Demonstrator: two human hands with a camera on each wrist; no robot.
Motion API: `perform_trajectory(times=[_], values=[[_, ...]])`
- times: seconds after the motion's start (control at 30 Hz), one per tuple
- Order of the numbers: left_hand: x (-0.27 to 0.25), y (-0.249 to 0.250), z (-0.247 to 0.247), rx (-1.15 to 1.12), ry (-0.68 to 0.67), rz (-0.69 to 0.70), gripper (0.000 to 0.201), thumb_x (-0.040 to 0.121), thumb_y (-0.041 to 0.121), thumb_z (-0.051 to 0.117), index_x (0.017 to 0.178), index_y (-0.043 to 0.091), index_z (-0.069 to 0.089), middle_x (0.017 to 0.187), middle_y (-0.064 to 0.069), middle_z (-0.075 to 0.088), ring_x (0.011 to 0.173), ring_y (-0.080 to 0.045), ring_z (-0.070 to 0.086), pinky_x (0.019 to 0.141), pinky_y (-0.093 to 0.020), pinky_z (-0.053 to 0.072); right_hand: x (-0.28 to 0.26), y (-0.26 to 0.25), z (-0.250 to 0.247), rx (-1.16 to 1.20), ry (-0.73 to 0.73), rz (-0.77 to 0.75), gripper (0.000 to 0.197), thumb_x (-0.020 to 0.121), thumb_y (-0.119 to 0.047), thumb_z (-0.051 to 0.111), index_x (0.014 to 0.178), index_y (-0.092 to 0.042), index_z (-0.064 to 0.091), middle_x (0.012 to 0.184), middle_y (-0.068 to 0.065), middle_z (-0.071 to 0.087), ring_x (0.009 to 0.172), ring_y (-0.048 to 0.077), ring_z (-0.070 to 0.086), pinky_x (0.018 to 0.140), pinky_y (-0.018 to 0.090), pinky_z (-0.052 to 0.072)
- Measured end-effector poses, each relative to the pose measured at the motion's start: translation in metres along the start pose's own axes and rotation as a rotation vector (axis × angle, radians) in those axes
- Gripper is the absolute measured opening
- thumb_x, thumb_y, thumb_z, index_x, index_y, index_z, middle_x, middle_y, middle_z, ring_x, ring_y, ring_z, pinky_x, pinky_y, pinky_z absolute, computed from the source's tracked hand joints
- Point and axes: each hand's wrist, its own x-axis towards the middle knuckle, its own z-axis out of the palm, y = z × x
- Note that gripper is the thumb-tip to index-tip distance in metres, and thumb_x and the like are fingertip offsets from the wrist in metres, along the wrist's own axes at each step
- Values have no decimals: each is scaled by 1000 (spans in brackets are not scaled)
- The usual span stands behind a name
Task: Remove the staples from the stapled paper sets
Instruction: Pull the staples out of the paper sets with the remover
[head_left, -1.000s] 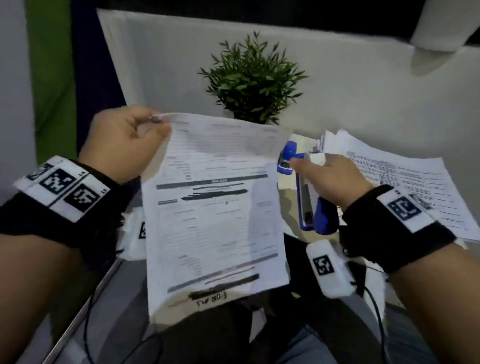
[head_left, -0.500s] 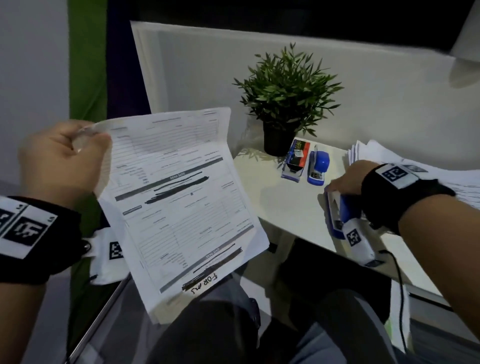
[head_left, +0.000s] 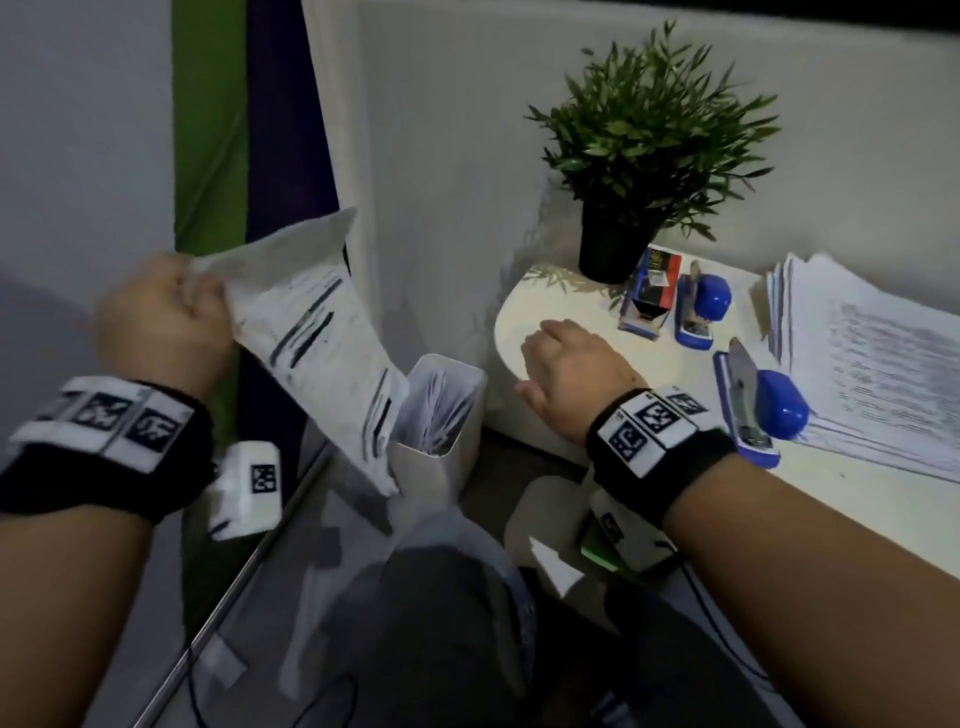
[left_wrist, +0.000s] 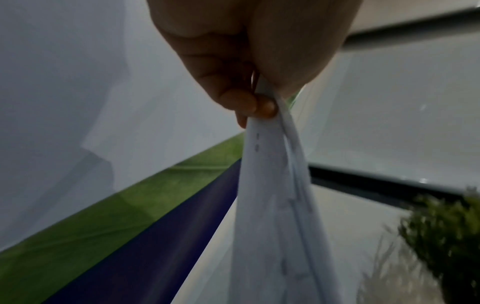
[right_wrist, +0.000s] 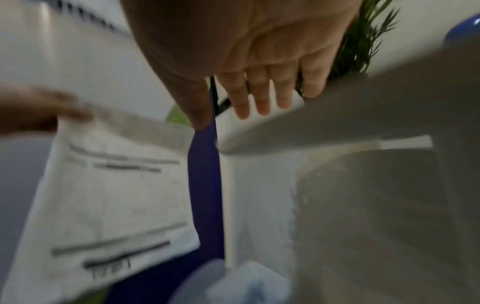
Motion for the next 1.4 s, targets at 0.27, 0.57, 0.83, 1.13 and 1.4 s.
perform_trajectory(times=[0.27, 0.57, 0.83, 1.13, 1.4], values=[[-17, 7, 87, -99, -192, -93, 23, 95, 9, 43, 105, -5, 59, 94, -30, 61, 84, -41, 55, 66, -37, 36, 21, 11, 22, -20, -21, -80, 78, 79, -55, 22, 146, -14, 30, 155, 10, 24, 142, 28, 21, 114, 41, 16], [-15, 15, 170, -143, -305, -142, 25, 95, 8, 38, 109, -1, 58, 100, -24, 59, 89, -38, 55, 68, -35, 38, 25, 15, 25, 1, -17, -74, 70, 85, -54, 23, 147, -20, 24, 157, 5, 18, 144, 24, 15, 116, 39, 10], [7, 9, 189, -155, -278, -87, 30, 88, -3, 38, 112, 0, 56, 115, -23, 56, 98, -37, 55, 76, -35, 41, 28, 13, 24, 24, -68, -52, 64, 96, -51, 33, 150, -25, 8, 160, 0, 1, 146, 21, 1, 117, 37, -1], [-31, -2, 218, -97, -451, -192, 15, 92, 1, 40, 97, -1, 53, 105, -26, 57, 87, -37, 55, 69, -40, 42, 27, 12, 23, 46, -51, -56, 63, 95, -46, 39, 148, -23, 15, 159, 1, 8, 146, 22, 5, 117, 39, 3], [-36, -19, 207, 208, -818, -202, 9, 87, -1, 47, 94, 4, 44, 96, -22, 57, 73, -27, 50, 60, -30, 39, 26, 12, 22, 55, -40, -53, 63, 95, -47, 40, 148, -23, 16, 159, 1, 8, 146, 22, 5, 117, 39, 3]])
